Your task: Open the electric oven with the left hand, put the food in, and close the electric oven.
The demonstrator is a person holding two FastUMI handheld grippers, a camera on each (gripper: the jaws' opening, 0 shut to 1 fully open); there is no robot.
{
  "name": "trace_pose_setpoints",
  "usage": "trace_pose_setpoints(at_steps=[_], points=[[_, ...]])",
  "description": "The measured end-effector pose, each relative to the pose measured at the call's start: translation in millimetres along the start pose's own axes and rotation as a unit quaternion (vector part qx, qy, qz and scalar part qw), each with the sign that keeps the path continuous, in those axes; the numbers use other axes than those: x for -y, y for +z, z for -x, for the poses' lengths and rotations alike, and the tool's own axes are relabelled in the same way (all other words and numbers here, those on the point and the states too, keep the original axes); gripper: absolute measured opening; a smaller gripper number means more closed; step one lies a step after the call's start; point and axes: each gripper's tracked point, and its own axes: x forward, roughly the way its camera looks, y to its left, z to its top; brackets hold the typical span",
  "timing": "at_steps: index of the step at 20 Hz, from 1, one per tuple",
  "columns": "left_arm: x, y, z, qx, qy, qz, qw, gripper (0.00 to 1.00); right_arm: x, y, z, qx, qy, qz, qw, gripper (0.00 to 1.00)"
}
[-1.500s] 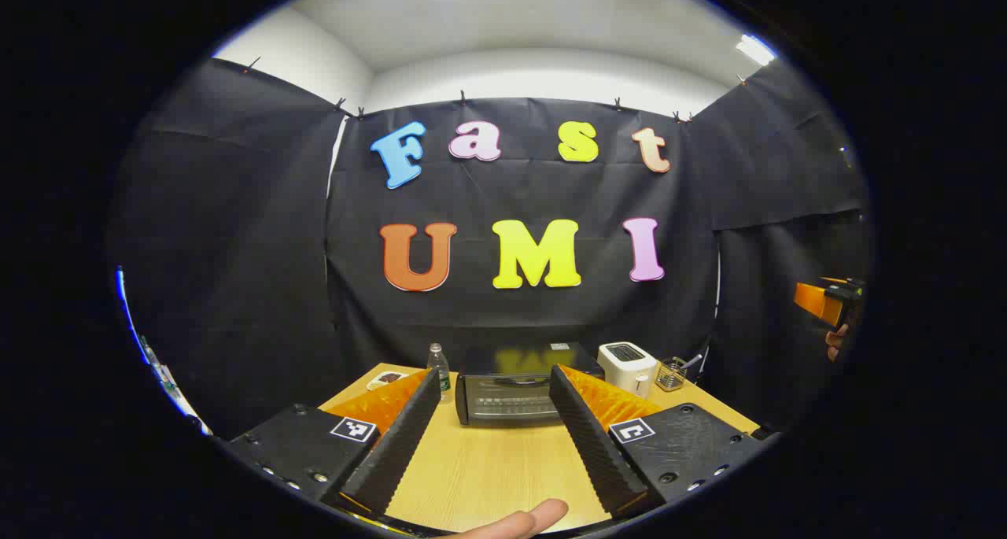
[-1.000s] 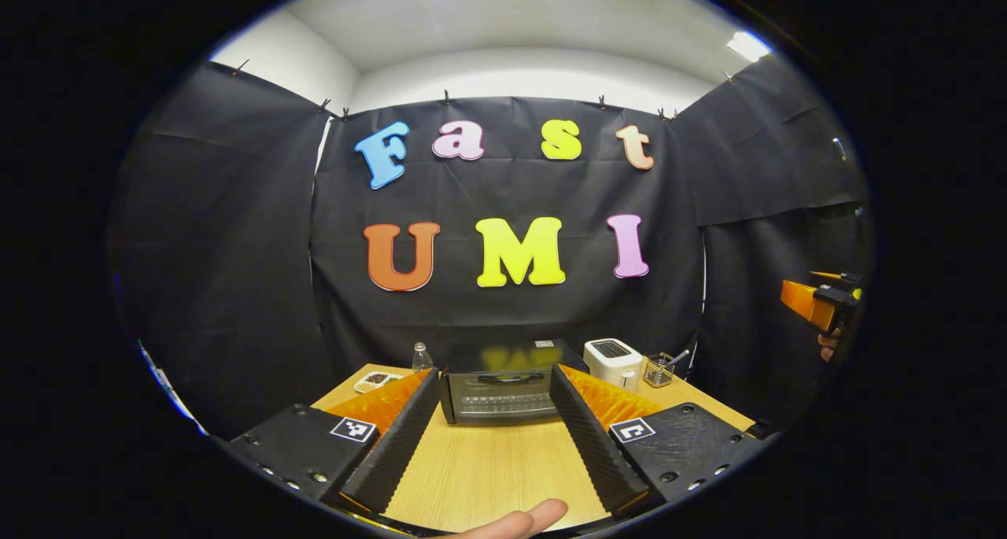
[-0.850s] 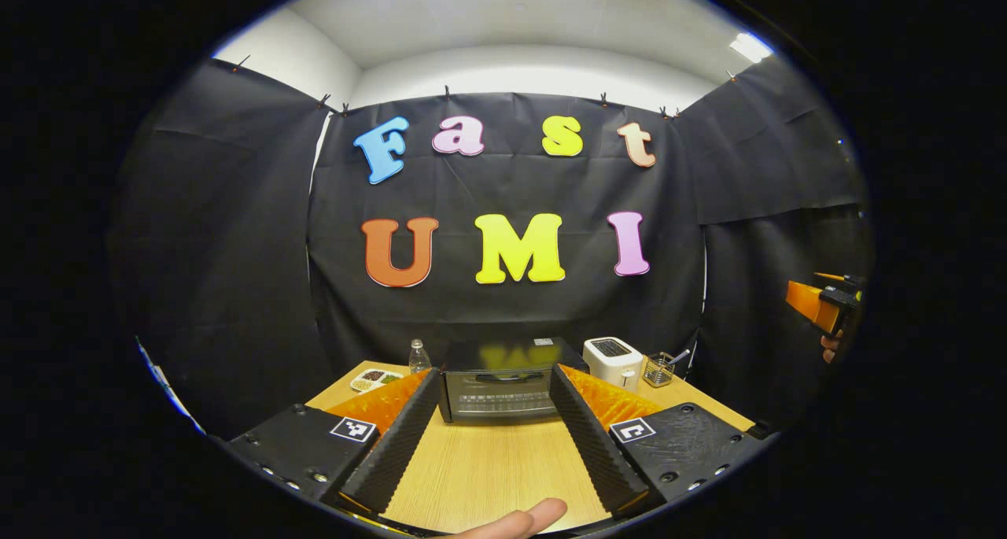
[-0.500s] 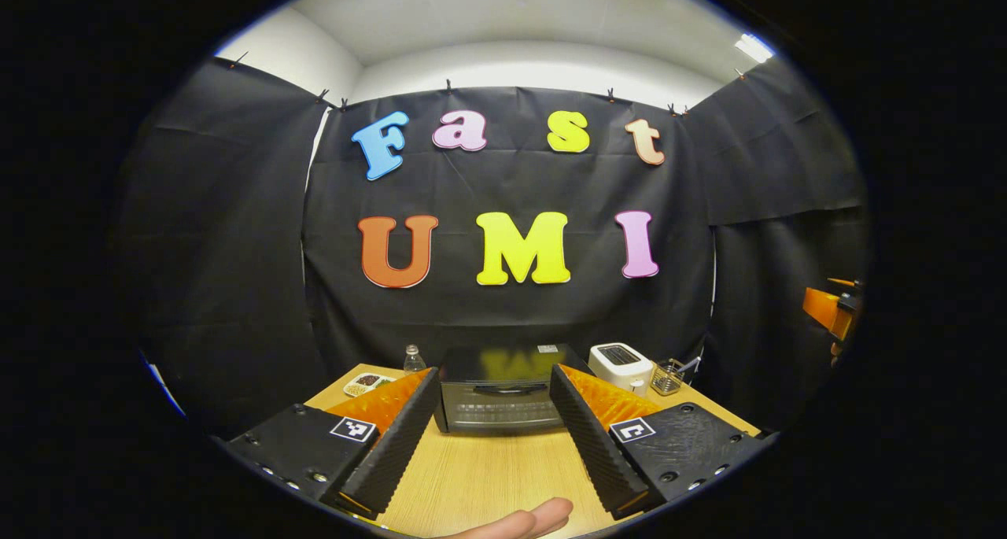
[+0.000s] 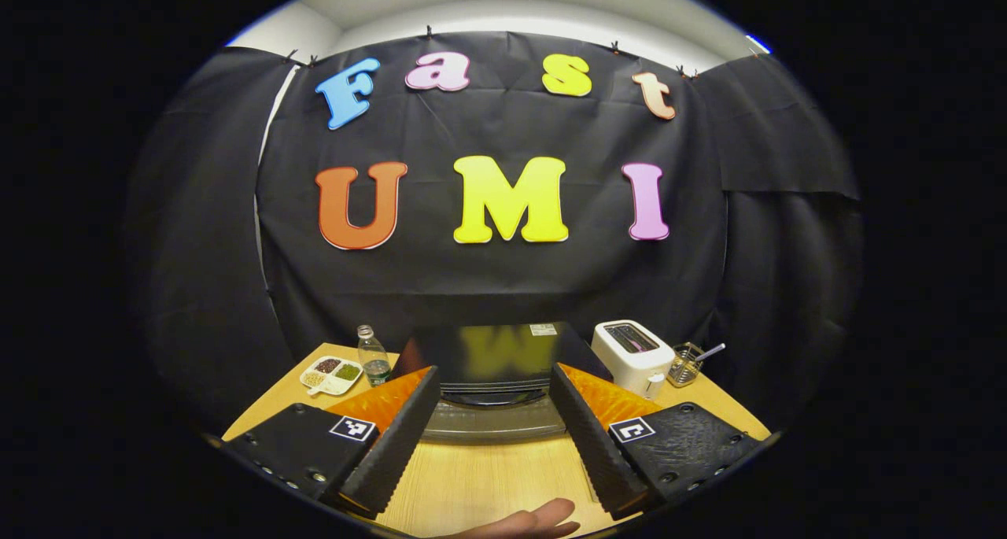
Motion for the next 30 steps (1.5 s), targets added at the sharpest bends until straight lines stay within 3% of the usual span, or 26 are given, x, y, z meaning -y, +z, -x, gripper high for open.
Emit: trace_pose_setpoints(at_steps=[6, 7, 10, 11, 13, 14, 15, 16, 19, 20, 21, 24, 25, 26, 27, 28, 29, 30], points=[[7, -43, -79, -0.061, 0.002, 0.001, 0.998, 0.93, 0, -19, -8, -0.026, 0.019, -0.028, 0.999, 0.91], [8, -52, -87, -0.075, 0.003, -0.002, 0.997, 0.93, 4, -19, -8, -0.025, 0.017, -0.03, 0.999, 1.0], [8, -75, -112, -0.108, 0.001, 0.004, 0.994, 0.93, 13, -23, -8, -0.021, 0.011, -0.036, 0.999, 1.0], [5, -82, -116, -0.123, 0.009, 0.008, 0.992, 0.93, 17, -23, -10, -0.019, 0.007, -0.033, 0.999, 0.91], [3, -88, -123, -0.135, 0.008, 0.024, 0.991, 0.95, 26, -20, -13, -0.01, -0.005, -0.025, 1.0, 0.91], [2, -91, -125, -0.138, 0.003, 0.031, 0.99, 0.95, 27, -19, -14, -0.007, -0.008, -0.022, 1.0, 1.0], [4, -97, -123, -0.149, 0.001, 0.034, 0.988, 0.96, 27, -20, -13, -0.005, -0.008, -0.021, 1.0, 1.0], [1, -97, -124, -0.148, 0.004, 0.03, 0.988, 0.98, 27, -22, -14, -0.005, -0.006, -0.021, 1.0, 0.91], [3, -101, -119, -0.162, 0.009, 0.017, 0.987, 0.96, 28, -25, -18, -0.01, -0.007, -0.024, 1.0, 0.91], [2, -101, -116, -0.163, 0.012, 0.013, 0.986, 0.96, 29, -27, -19, -0.013, -0.008, -0.025, 1.0, 1.0], [3, -102, -114, -0.165, 0.017, 0.012, 0.986, 0.96, 29, -27, -19, -0.015, -0.01, -0.025, 1.0, 0.91], [5, -108, -102, -0.167, 0.025, 0.016, 0.986, 0.96, 29, -27, -17, -0.017, -0.013, -0.026, 0.999, 0.91], [6, -109, -97, -0.166, 0.024, 0.019, 0.986, 0.96, 28, -26, -14, -0.018, -0.013, -0.026, 0.999, 1.0], [6, -112, -90, -0.169, 0.025, 0.023, 0.985, 0.96, 26, -27, -12, -0.017, -0.011, -0.024, 0.999, 0.91], [6, -115, -83, -0.168, 0.028, 0.024, 0.985, 0.96, 25, -25, -9, -0.015, -0.011, -0.023, 1.0, 0.91], [7, -119, -76, -0.168, 0.03, 0.02, 0.985, 0.97, 25, -23, -7, -0.013, -0.011, -0.021, 1.0, 1.0], [8, -125, -70, -0.166, 0.032, 0.014, 0.986, 0.96, 23, -21, -5, -0.01, -0.011, -0.021, 1.0, 1.0], [9, -129, -64, -0.162, 0.033, 0.011, 0.986, 0.96, 22, -20, -2, -0.007, -0.011, -0.023, 1.0, 0.91]])
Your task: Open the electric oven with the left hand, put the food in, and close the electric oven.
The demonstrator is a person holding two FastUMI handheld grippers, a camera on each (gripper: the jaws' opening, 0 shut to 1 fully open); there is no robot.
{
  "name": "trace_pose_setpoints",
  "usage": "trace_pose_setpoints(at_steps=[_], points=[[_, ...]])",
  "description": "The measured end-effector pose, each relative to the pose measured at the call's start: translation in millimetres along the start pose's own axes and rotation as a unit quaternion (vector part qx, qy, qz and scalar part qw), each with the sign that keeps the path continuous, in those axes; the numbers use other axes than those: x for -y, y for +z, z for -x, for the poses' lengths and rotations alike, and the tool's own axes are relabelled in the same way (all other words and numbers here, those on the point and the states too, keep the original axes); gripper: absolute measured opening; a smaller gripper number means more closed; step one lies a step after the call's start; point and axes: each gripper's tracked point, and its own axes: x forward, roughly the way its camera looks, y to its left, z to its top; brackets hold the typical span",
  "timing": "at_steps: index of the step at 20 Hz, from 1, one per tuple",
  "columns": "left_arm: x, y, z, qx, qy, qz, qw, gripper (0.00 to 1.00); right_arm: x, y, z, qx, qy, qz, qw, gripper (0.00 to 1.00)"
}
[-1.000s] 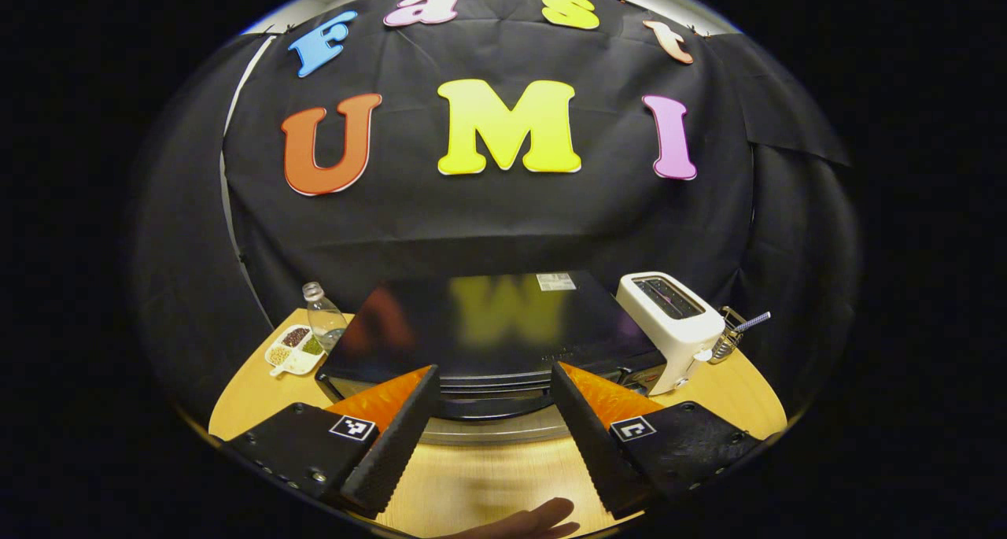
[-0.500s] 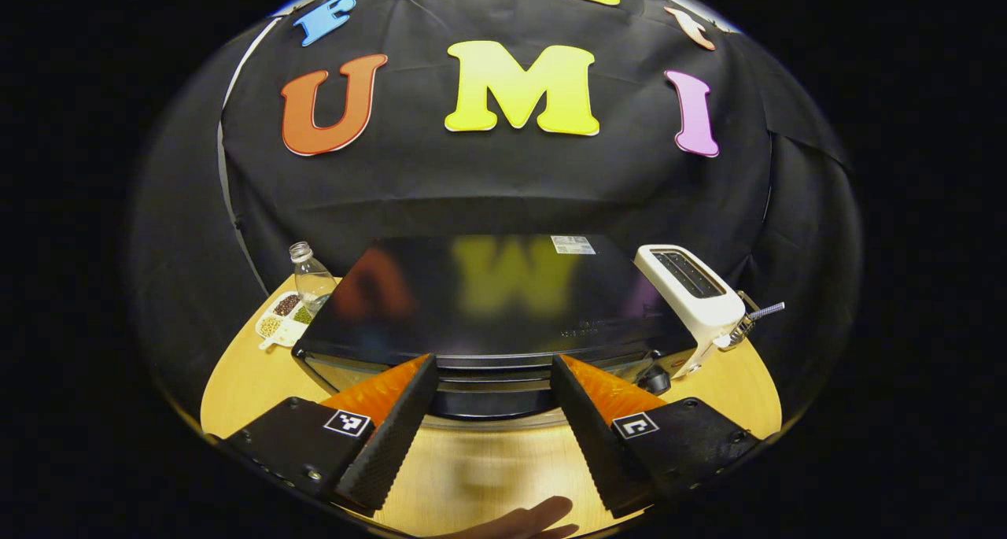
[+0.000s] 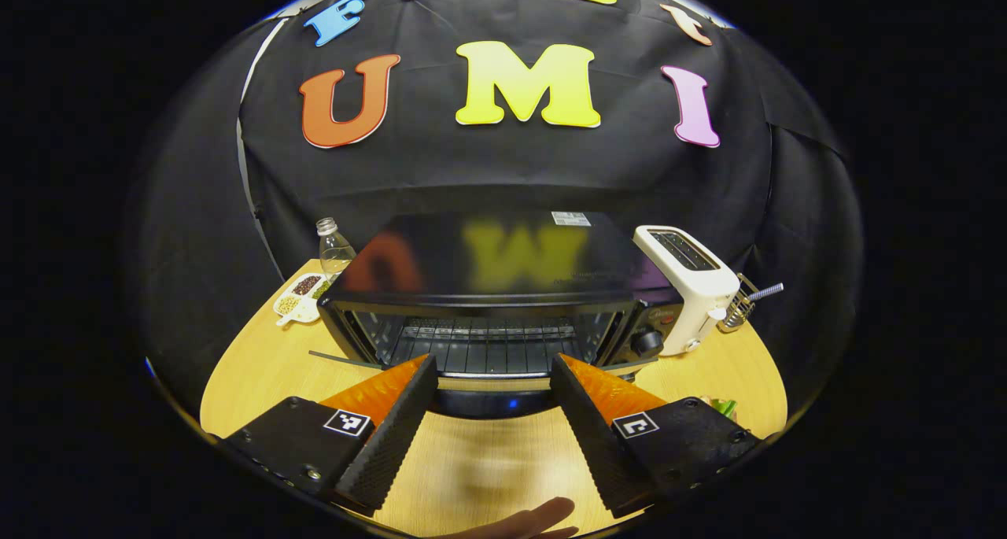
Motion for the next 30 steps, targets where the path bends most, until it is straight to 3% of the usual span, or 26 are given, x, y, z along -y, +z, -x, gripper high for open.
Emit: trace_pose_setpoints(at_steps=[2, 3, 4, 13, 14, 15, 16, 17, 18, 19, 20, 21, 22, 23, 24, 25, 27, 28, 29, 30], points=[[0, -18, 11, 0.0, -0.002, 0.008, 1.0, 0.96, -3, 2, 4, 0.004, -0.001, 0.002, 1.0, 0.91], [1, -28, 15, -0.003, -0.004, 0.011, 1.0, 0.96, -4, 4, 6, 0.006, 0.001, 0.001, 1.0, 1.0], [2, -39, 20, -0.004, -0.005, 0.013, 1.0, 0.96, -8, 5, 8, 0.007, 0.004, 0.0, 1.0, 0.91], [8, -124, 28, -0.011, -0.009, -0.003, 1.0, 0.96, -23, -13, 9, -0.009, 0.013, -0.004, 1.0, 0.91], [8, -133, 27, -0.019, -0.009, -0.001, 1.0, 0.96, -22, -18, 8, -0.017, 0.012, -0.003, 1.0, 1.0], [9, -141, 23, -0.027, -0.01, -0.002, 1.0, 0.95, -21, -22, 8, -0.022, 0.009, -0.003, 1.0, 1.0], [10, -155, 20, -0.046, -0.01, 0.0, 0.999, 0.81, -22, -24, 7, -0.026, 0.007, -0.002, 1.0, 0.91], [11, -162, 14, -0.048, -0.01, -0.002, 0.999, 0.94, -22, -26, 6, -0.029, 0.006, 0.0, 1.0, 0.91], [13, -170, 12, -0.056, -0.01, -0.003, 0.998, 1.0, -22, -28, 5, -0.032, 0.006, 0.003, 0.999, 0.91], [13, -171, 11, -0.054, -0.01, 0.002, 0.998, 0.94, -22, -29, 5, -0.035, 0.005, 0.005, 0.999, 0.91], [12, -165, 11, -0.044, -0.01, 0.002, 0.999, 0.95, -22, -31, 4, -0.038, 0.004, 0.009, 0.999, 0.91], [13, -167, 9, -0.039, -0.011, 0.003, 0.999, 0.94, -21, -33, 3, -0.041, 0.003, 0.012, 0.999, 1.0], [12, -165, 11, -0.033, -0.01, 0.006, 0.999, 0.94, -21, -35, 1, -0.045, 0.002, 0.015, 0.999, 1.0], [9, -161, 15, -0.025, -0.01, 0.007, 1.0, 0.94, -21, -37, -1, -0.05, 0.003, 0.016, 0.999, 0.91], [7, -157, 19, -0.019, -0.009, 0.006, 1.0, 0.94, -22, -41, -4, -0.055, 0.004, 0.017, 0.998, 1.0], [5, -153, 24, -0.011, -0.008, 0.005, 1.0, 0.94, -22, -43, -8, -0.059, 0.006, 0.016, 0.998, 0.91], [2, -135, 44, 0.017, -0.01, 0.005, 1.0, 0.95, -26, -55, -18, -0.08, 0.013, 0.012, 0.997, 0.91], [1, -124, 55, 0.034, -0.013, 0.008, 0.999, 0.95, -29, -61, -22, -0.091, 0.018, 0.012, 0.996, 1.0], [1, -112, 68, 0.053, -0.016, 0.011, 0.998, 0.95, -32, -67, -27, -0.103, 0.022, 0.009, 0.994, 1.0], [1, -98, 84, 0.076, -0.02, 0.014, 0.997, 0.95, -36, -73, -33, -0.113, 0.027, 0.005, 0.993, 0.91]])
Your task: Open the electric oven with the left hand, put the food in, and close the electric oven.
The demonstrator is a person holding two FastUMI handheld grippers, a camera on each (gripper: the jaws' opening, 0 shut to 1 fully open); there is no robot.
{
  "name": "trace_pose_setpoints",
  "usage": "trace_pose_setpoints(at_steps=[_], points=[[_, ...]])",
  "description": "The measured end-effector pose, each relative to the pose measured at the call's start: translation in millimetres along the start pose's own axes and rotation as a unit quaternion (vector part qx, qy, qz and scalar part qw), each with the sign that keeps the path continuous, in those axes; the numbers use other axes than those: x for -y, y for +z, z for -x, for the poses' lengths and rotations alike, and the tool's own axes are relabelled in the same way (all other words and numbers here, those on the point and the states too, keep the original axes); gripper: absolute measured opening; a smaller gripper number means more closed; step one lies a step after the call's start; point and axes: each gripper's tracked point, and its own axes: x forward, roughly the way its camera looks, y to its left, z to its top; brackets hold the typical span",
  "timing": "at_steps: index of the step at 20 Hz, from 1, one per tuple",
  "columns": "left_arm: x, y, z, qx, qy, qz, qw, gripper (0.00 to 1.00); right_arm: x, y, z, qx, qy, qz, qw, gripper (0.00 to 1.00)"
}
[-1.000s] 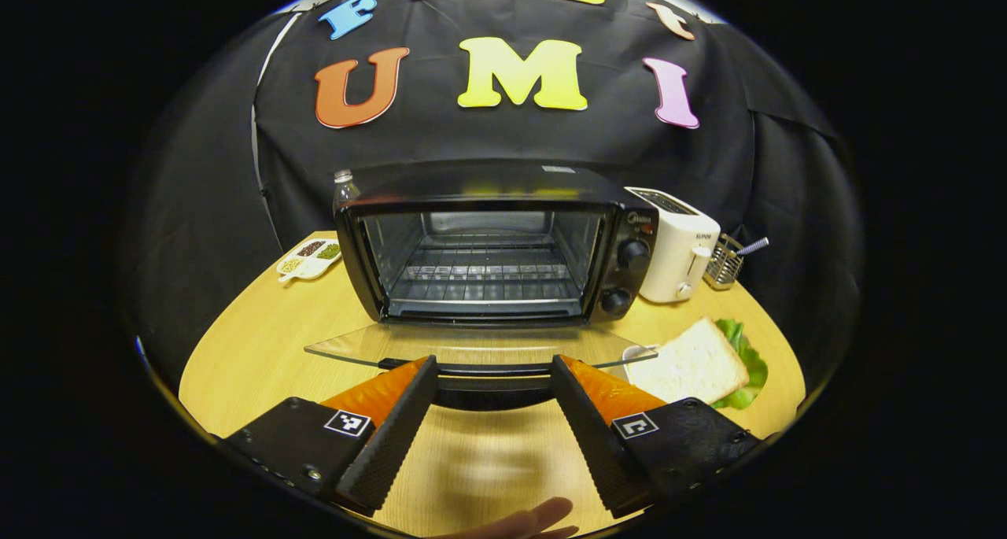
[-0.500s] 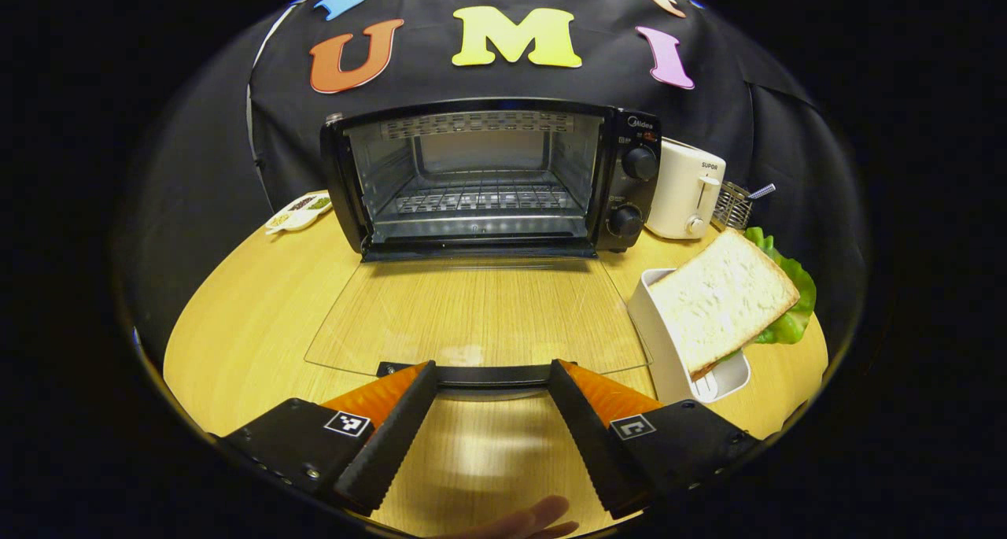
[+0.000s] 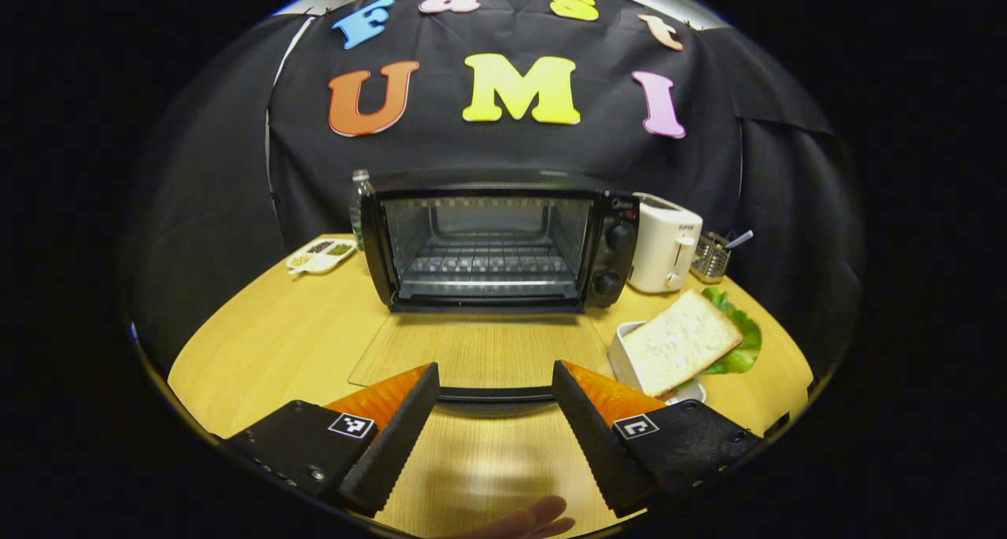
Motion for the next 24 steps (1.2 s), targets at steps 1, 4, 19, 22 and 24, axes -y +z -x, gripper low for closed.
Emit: trace_pose_setpoints(at_steps=[1, 4, 19, 22, 24], points=[[-2, 17, 13, 0.024, -0.003, 0.001, 1.0, 0.95, -5, -5, -9, -0.011, 0.006, -0.002, 1.0, 1.0], [-8, 59, 53, 0.087, -0.005, 0.001, 0.996, 0.95, -26, -28, -36, -0.061, 0.04, -0.008, 0.997, 1.0], [-49, 128, 172, 0.206, 0.038, -0.007, 0.978, 0.94, -124, -174, -138, -0.398, 0.238, -0.07, 0.883, 0.86], [-49, 123, 168, 0.197, 0.049, -0.013, 0.979, 0.94, -130, -198, -151, -0.436, 0.25, -0.09, 0.86, 0.84], [-47, 120, 167, 0.191, 0.051, -0.017, 0.98, 0.94, -131, -212, -156, -0.463, 0.252, -0.104, 0.844, 0.95]])
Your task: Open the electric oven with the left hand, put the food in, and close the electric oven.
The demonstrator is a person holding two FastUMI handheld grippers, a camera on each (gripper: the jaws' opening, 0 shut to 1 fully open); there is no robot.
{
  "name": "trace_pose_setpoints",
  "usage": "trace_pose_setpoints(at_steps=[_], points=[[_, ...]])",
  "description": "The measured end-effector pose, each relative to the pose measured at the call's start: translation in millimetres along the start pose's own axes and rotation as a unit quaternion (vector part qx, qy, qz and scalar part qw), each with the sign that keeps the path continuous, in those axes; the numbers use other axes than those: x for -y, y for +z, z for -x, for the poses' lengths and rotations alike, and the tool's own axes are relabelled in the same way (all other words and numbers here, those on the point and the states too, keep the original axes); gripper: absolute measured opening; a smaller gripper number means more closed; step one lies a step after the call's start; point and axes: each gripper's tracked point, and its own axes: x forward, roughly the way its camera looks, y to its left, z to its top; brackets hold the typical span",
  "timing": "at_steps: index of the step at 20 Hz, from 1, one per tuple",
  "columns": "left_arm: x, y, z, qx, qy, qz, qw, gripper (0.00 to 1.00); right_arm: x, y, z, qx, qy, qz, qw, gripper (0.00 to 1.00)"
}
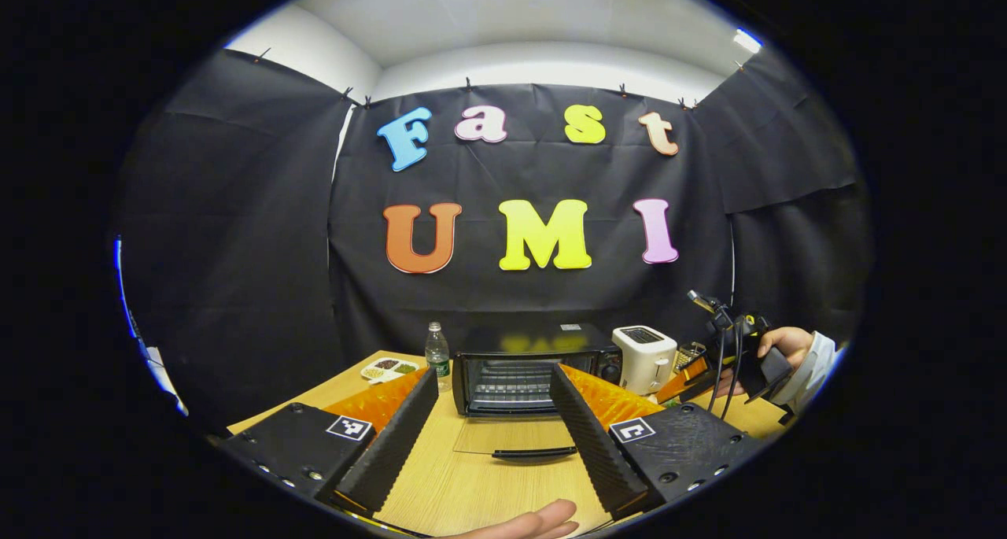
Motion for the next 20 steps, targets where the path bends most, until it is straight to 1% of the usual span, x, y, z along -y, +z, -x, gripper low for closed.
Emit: trace_pose_setpoints(at_steps=[1, 2, 3, 4, 5, 6, 7, 8, 9, 10, 11, 12, 14, 16, 20], points=[[2, 0, -1, -0.001, -0.001, -0.001, 1.0, 0.94, 3, -3, -6, -0.015, 0.001, -0.01, 1.0, 0.82], [3, 0, -1, -0.002, -0.001, -0.002, 1.0, 0.94, 4, -10, -9, -0.038, 0.009, -0.024, 0.999, 0.91], [2, -1, 0, -0.003, 0.0, -0.002, 1.0, 0.94, -1, -14, -11, -0.06, 0.034, -0.044, 0.997, 0.89], [1, -4, 1, -0.007, 0.002, -0.002, 1.0, 0.94, -9, -16, -13, -0.072, 0.061, -0.066, 0.993, 0.86], [0, -6, 2, -0.011, 0.003, -0.001, 1.0, 0.94, -11, -17, -16, -0.079, 0.075, -0.086, 0.99, 0.83], [-1, -9, 3, -0.016, 0.002, -0.002, 1.0, 0.94, -10, -19, -20, -0.082, 0.082, -0.097, 0.989, 0.59], [-2, -11, 5, -0.022, 0.004, -0.002, 1.0, 0.94, -12, -17, -21, -0.075, 0.091, -0.103, 0.988, 0.62], [-6, -12, 7, -0.024, 0.008, -0.003, 1.0, 0.94, -13, -19, -20, -0.073, 0.09, -0.101, 0.988, 0.53], [-10, -11, 11, -0.023, 0.012, -0.003, 1.0, 0.94, -13, -19, -19, -0.066, 0.09, -0.102, 0.989, 0.46], [-14, -10, 14, -0.021, 0.015, -0.001, 1.0, 0.94, -15, -19, -16, -0.061, 0.089, -0.103, 0.989, 0.34], [-15, -9, 16, -0.018, 0.014, 0.003, 1.0, 0.94, -17, -21, -10, -0.057, 0.089, -0.104, 0.989, 0.33], [-16, -7, 19, -0.016, 0.01, 0.006, 1.0, 0.94, -19, -22, -2, -0.051, 0.088, -0.103, 0.989, 0.42], [-20, -6, 26, -0.011, 0.01, 0.01, 1.0, 0.94, -22, -25, 13, -0.036, 0.086, -0.099, 0.991, 0.41], [-26, -7, 32, -0.008, 0.009, 0.016, 1.0, 0.94, -35, -30, 24, -0.02, 0.094, -0.099, 0.99, 0.41], [-35, -6, 46, -0.003, 0.004, 0.022, 1.0, 0.94, -73, -43, 33, 0.016, 0.125, -0.112, 0.986, 0.41]])
